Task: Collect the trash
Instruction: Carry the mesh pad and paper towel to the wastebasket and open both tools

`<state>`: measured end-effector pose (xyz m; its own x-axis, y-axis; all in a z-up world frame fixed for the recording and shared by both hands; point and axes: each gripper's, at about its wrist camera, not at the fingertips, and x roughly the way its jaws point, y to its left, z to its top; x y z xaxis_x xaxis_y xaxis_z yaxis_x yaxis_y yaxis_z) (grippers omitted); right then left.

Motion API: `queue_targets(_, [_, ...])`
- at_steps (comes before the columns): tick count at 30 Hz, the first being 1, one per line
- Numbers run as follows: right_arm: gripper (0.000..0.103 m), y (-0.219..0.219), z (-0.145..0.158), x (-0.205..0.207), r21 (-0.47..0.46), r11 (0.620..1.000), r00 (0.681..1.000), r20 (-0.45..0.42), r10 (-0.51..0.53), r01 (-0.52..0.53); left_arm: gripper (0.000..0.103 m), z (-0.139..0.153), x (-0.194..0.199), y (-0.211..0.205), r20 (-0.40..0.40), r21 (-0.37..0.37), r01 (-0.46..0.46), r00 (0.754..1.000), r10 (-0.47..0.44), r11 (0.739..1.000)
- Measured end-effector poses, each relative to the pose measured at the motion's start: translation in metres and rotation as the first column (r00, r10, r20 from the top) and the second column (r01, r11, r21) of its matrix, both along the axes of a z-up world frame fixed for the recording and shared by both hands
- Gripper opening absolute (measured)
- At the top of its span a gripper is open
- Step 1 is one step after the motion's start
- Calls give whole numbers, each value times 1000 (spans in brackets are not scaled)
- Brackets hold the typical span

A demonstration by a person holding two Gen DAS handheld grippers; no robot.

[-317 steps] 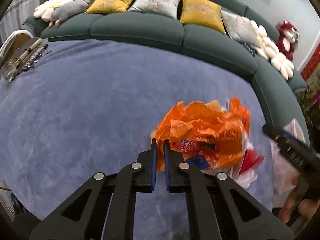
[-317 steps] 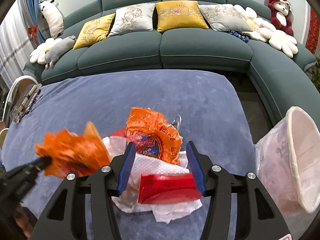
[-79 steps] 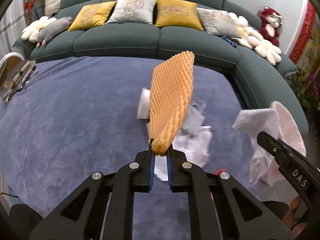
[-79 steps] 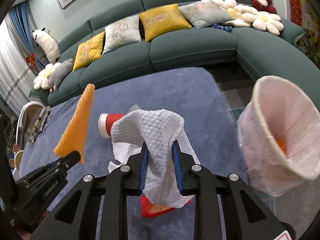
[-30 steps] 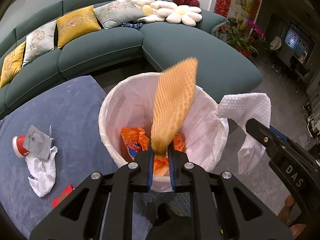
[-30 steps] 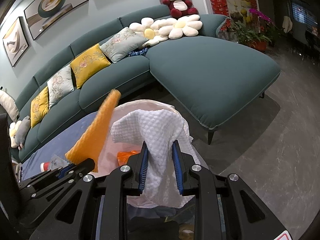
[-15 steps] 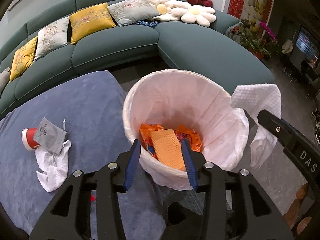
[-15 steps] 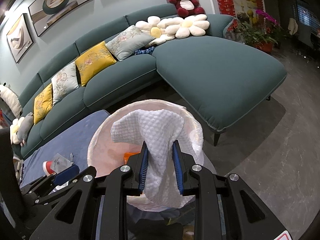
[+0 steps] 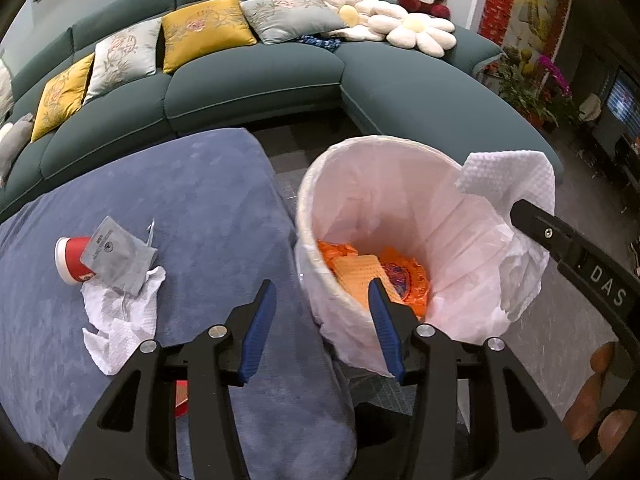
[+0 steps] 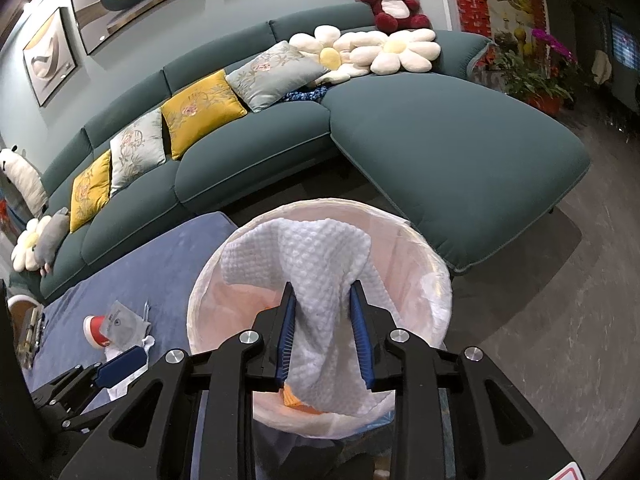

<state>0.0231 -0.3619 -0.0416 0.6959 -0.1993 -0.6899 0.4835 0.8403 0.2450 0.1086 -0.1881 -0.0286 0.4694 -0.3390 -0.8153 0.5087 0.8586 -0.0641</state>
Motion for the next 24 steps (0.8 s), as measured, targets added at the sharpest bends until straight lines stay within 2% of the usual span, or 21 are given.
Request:
queue_targets(3, [32, 4, -1, 6, -6, 1000, 1000, -4, 8, -8, 50, -2, 5, 8, -10, -5, -21, 1000, 21, 1000])
queue_targets(7, [57, 9, 5, 11, -35, 999, 1000, 4, -1, 1, 57, -3, 10, 22, -12, -9, -50, 999, 50, 999])
queue_targets(15, [58, 25, 19, 14, -49, 999, 1000, 24, 10, -9, 59, -4, 17, 54, -24, -13, -99, 995, 99, 995])
queue_targets(18, [58, 41, 26, 15, -56, 998, 999, 29, 38, -37, 64, -3, 17, 70, -19, -15, -120, 993, 119, 993])
queue_targets(24, [58, 71, 29, 20, -56, 995, 996, 23, 89, -88, 66, -5, 17, 104, -23, -13, -151, 988, 151, 988])
